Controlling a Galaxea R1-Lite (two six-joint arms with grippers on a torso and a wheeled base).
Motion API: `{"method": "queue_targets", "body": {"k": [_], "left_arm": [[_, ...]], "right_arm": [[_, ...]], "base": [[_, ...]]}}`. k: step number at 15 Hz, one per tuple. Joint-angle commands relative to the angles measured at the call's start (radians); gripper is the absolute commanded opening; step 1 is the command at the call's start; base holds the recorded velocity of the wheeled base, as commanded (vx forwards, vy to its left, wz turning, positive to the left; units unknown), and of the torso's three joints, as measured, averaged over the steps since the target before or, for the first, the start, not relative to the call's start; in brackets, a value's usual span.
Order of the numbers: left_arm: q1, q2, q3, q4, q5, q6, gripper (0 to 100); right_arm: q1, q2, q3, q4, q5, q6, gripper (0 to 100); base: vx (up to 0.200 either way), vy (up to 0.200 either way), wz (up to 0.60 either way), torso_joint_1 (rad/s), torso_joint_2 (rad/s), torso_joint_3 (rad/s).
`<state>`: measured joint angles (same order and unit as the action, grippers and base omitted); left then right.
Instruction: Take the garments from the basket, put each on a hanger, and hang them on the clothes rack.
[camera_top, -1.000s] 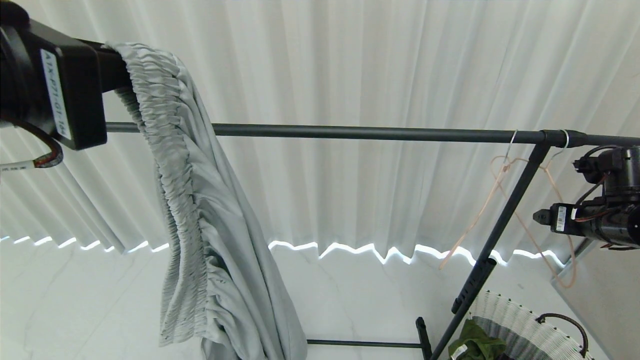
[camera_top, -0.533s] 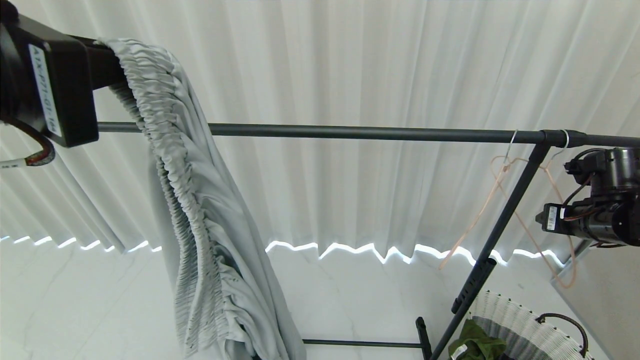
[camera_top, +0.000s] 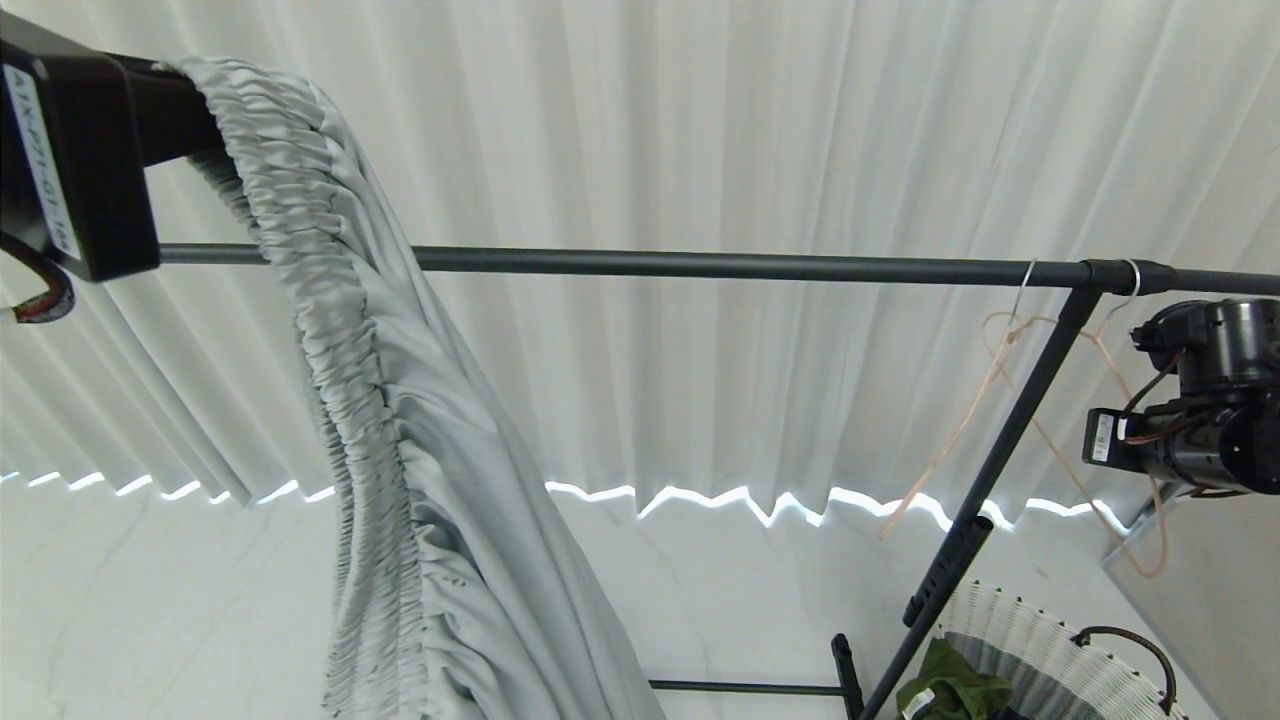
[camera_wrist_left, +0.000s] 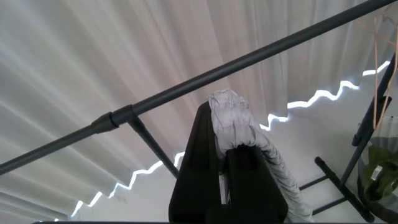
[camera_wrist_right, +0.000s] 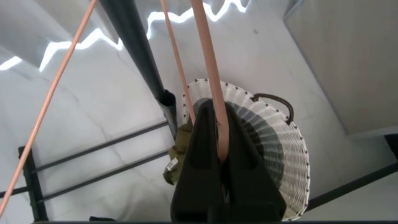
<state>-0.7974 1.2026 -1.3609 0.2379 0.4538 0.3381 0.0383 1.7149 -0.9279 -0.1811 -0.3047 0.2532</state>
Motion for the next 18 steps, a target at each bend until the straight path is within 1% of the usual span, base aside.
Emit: {"method": "queue_targets", "body": {"k": [1,6,10,14,18], "left_arm": [[0.000,0.000,0.000,0.000,0.000,-0.001,0],[0.000,-0.001,0.000,0.000,0.002,-0.001,0],[0.000,-0.009,0.003,0.000,0.000,-0.001,0],[0.000,-0.009,0.003,0.000,0.000,-0.001,0],[0.000,-0.009,0.006,0.000,0.002,-0.001,0]], "right_arm": [[0.000,-0.015,0.000,-0.001,-0.002,0.001,0],[-0.009,-0.040,0.003,-0.034,-0.007,0.000,0],[-0.032,-0.058,0.004,-0.035,-0.027,0.000,0],[-0.034,-0.092,0.014,-0.035,-0.025,0.000,0],[-0.035,-0.155,0.047,-0.037,-0.022,0.000,0]], "base": [[0.000,0.000,0.00,0.000,0.00,0.000],[0.000,0.000,0.00,0.000,0.00,0.000],[0.000,0.000,0.00,0.000,0.00,0.000],[0.000,0.000,0.00,0.000,0.00,0.000],[0.000,0.000,0.00,0.000,0.00,0.000]]}}
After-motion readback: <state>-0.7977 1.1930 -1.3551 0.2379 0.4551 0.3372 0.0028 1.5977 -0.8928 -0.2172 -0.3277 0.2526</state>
